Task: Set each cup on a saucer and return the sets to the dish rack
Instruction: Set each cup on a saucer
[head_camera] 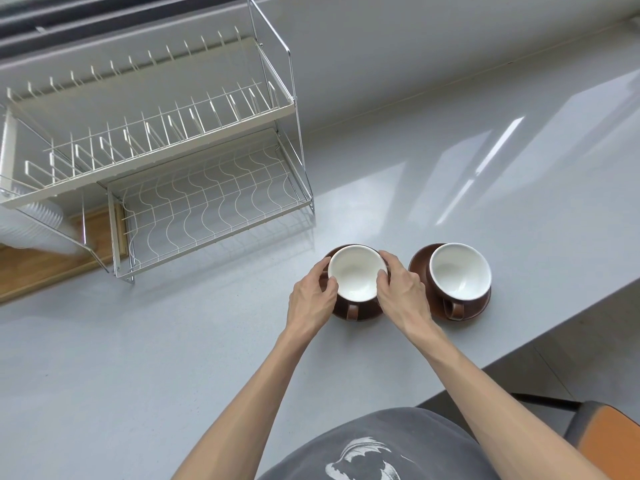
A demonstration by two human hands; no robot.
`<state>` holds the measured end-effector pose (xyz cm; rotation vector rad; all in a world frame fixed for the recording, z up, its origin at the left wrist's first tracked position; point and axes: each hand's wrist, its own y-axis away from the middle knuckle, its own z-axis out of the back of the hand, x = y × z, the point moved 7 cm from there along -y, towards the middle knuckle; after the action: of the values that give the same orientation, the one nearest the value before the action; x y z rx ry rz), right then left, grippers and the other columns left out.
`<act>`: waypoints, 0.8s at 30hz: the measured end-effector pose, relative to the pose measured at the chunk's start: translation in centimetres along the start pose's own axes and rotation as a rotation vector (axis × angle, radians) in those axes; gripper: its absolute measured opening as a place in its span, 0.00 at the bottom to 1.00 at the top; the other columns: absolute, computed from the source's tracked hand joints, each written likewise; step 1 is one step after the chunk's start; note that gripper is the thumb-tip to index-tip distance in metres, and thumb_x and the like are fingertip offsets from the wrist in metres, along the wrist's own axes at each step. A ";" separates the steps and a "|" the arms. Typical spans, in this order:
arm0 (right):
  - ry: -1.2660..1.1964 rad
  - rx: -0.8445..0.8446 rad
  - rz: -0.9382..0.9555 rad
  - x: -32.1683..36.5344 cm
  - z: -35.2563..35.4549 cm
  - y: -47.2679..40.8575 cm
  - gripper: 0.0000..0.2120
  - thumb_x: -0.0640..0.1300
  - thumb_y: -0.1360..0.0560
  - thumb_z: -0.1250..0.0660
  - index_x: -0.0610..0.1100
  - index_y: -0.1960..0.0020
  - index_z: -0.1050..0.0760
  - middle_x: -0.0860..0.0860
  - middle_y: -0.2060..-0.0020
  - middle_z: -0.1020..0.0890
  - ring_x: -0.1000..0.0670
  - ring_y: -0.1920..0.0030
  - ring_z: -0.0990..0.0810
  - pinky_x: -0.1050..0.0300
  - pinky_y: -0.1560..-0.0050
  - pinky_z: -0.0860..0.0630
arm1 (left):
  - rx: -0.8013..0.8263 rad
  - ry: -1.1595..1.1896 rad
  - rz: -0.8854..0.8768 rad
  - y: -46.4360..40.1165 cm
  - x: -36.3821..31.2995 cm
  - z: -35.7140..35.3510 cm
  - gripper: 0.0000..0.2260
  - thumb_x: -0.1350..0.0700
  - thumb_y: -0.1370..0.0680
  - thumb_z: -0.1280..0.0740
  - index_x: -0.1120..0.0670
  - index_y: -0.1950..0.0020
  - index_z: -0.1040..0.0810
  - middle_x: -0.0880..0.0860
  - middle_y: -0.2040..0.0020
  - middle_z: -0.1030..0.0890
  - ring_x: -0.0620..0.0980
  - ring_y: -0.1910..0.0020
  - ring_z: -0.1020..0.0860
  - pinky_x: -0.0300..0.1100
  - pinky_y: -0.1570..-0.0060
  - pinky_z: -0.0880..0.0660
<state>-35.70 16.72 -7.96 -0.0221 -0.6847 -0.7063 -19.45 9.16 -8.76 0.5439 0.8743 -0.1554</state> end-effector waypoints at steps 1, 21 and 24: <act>0.002 -0.007 -0.005 0.0 0.1 0.1 0.19 0.43 0.19 0.45 0.48 0.28 0.32 0.40 0.49 0.16 0.34 0.45 0.21 0.44 0.43 0.27 | -0.002 0.006 0.005 0.0 0.0 0.1 0.20 0.54 0.20 0.39 0.43 0.28 0.27 0.48 0.41 0.18 0.50 0.42 0.21 0.43 0.45 0.28; -0.365 0.162 -0.194 -2.0 -0.5 -0.2 0.16 0.54 0.17 0.45 0.48 0.40 0.23 0.51 0.55 0.22 0.49 0.49 0.24 0.55 0.50 0.31 | 0.122 0.342 0.230 -1.8 2.5 -0.3 0.27 0.35 0.32 0.32 0.42 0.34 0.22 0.53 0.37 0.20 0.54 0.37 0.20 0.57 0.34 0.24; -0.355 0.156 -0.180 -1.7 -0.6 -0.4 0.17 0.54 0.17 0.46 0.45 0.49 0.23 0.49 0.62 0.23 0.47 0.58 0.26 0.56 0.59 0.30 | 0.126 0.354 0.228 -1.9 2.5 -0.1 0.19 0.36 0.31 0.32 0.37 0.41 0.20 0.53 0.39 0.19 0.55 0.39 0.20 0.57 0.36 0.23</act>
<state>-36.54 17.32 -9.47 0.0591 -1.0910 -0.8295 -18.55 7.81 -11.43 0.7996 1.1431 0.0982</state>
